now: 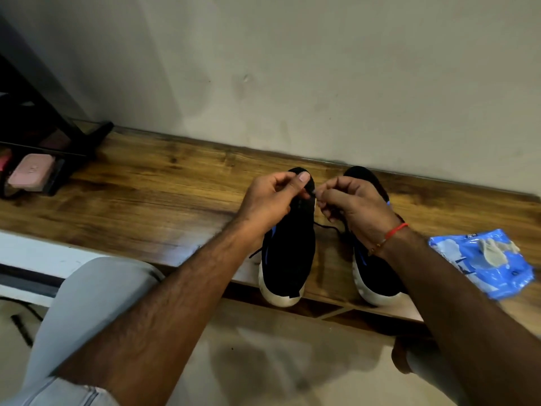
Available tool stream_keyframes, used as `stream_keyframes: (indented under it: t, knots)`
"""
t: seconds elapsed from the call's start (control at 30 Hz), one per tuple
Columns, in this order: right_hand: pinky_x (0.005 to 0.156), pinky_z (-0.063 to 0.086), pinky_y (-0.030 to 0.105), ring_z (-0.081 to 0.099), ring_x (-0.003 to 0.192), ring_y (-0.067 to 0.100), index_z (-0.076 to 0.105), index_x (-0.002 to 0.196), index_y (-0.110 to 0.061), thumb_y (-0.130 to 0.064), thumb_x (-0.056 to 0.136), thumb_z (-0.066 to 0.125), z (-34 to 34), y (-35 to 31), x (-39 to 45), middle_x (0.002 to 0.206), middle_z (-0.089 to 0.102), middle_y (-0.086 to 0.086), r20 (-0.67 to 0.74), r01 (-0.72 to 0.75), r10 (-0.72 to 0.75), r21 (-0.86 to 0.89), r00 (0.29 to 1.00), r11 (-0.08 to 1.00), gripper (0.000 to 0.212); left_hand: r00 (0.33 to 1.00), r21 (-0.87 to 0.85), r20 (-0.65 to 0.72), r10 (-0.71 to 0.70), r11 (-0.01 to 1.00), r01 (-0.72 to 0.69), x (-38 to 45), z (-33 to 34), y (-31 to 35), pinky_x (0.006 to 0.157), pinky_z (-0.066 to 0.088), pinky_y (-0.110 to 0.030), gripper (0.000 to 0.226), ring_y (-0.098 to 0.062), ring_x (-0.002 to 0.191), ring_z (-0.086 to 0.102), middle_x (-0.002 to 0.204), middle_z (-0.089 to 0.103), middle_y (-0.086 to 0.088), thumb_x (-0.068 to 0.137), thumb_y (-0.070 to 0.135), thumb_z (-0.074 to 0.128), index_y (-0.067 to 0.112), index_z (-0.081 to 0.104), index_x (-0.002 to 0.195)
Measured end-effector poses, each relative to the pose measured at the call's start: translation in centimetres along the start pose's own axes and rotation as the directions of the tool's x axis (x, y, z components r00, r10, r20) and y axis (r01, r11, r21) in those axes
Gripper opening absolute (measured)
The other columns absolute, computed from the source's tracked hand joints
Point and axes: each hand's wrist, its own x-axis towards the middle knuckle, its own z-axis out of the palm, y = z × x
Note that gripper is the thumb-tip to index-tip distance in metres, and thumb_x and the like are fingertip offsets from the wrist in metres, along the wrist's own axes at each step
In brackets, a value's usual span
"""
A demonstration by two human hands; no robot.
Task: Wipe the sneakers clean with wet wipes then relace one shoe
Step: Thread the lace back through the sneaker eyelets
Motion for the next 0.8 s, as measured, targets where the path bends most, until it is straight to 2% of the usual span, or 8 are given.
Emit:
stream_keyframes:
  t: [0.17,0.3,0.4,0.47,0.53,0.63,0.7,0.8]
  knots:
    - [0.042,0.035,0.021,0.041,0.047,0.018,0.056,0.08,0.0,0.002,0.089,0.058,-0.3,-0.2,-0.2,0.054,0.046,0.008,0.023,0.011,-0.008,-0.147,1.0,0.989,0.009,0.978,-0.295,-0.115,-0.174,0.946,0.133,0.8,-0.7,0.0,0.037,0.026,-0.014,0.018,-0.004,0.053,0.042,0.097,0.073,0.005,0.097,0.025,0.067,0.015,0.073,0.111]
    - [0.042,0.035,0.02,0.042,0.047,0.016,0.058,0.083,-0.001,0.0,0.092,0.059,-0.5,-0.1,-0.5,0.052,0.049,0.003,0.062,0.013,0.001,-0.224,0.998,0.974,0.009,0.987,-0.308,-0.046,-0.152,0.942,0.131,0.8,-0.7,-0.1,0.04,0.031,-0.016,0.023,-0.004,0.057,0.049,0.096,0.075,0.004,0.097,0.029,0.067,0.014,0.072,0.113]
    - [0.05,0.04,0.021,0.047,0.052,0.014,0.06,0.083,-0.001,0.0,0.092,0.059,-0.1,-0.2,-0.6,0.058,0.053,0.003,0.102,0.043,-0.02,-0.235,0.995,0.971,0.009,0.994,-0.167,0.056,-0.094,0.981,0.102,0.4,0.1,-0.9,0.044,0.038,-0.02,0.022,-0.006,0.061,0.057,0.093,0.076,0.004,0.095,0.033,0.069,0.017,0.073,0.11]
    - [0.054,0.043,0.024,0.05,0.057,0.017,0.061,0.084,-0.003,-0.001,0.093,0.06,0.2,-0.3,-0.6,0.064,0.054,0.007,0.102,0.042,-0.024,-0.18,0.994,0.983,0.01,0.995,0.074,0.085,0.043,0.996,-0.049,0.2,0.4,-1.2,0.045,0.042,-0.02,0.019,-0.007,0.062,0.06,0.084,0.074,0.009,0.095,0.034,0.069,0.021,0.074,0.107]
    - [0.053,0.045,0.024,0.053,0.059,0.018,0.062,0.082,-0.006,-0.001,0.093,0.061,0.1,-0.4,-0.5,0.064,0.057,0.007,0.037,0.031,-0.029,-0.053,0.999,0.998,0.011,0.972,0.324,0.146,0.184,0.92,-0.223,0.1,0.3,-1.2,0.056,0.049,-0.018,0.02,-0.003,0.068,0.065,0.084,0.073,0.015,0.096,0.039,0.066,0.025,0.075,0.109]
    - [0.05,0.046,0.023,0.055,0.057,0.018,0.063,0.082,-0.005,0.003,0.091,0.058,-0.4,-0.7,0.0,0.062,0.058,0.006,-0.131,0.062,-0.036,0.203,0.991,0.977,0.013,0.941,0.533,0.256,0.22,0.78,-0.328,0.3,-0.6,-1.1,0.08,0.057,-0.031,0.017,-0.001,0.087,0.066,0.094,0.073,0.014,0.095,0.039,0.067,0.03,0.074,0.108]
    - [0.048,0.046,0.024,0.054,0.053,0.015,0.062,0.082,-0.006,0.005,0.091,0.057,-0.9,-0.9,0.4,0.06,0.056,0.004,-0.232,0.099,-0.036,0.268,0.972,0.958,0.015,0.941,0.614,0.222,0.256,0.713,-0.338,0.6,-1.3,-1.1,0.086,0.057,-0.038,0.015,-0.002,0.09,0.066,0.094,0.072,0.017,0.097,0.034,0.065,0.03,0.074,0.109]
    - [0.051,0.047,0.026,0.049,0.05,0.013,0.061,0.084,-0.008,0.002,0.093,0.056,-1.7,-0.5,0.8,0.058,0.053,0.002,-0.369,0.103,-0.086,0.027,0.926,0.994,0.014,0.937,0.667,0.025,0.349,0.692,-0.276,1.2,-2.5,-0.8,0.089,0.056,-0.04,0.019,-0.002,0.09,0.065,0.087,0.067,0.023,0.097,0.033,0.065,0.031,0.074,0.113]
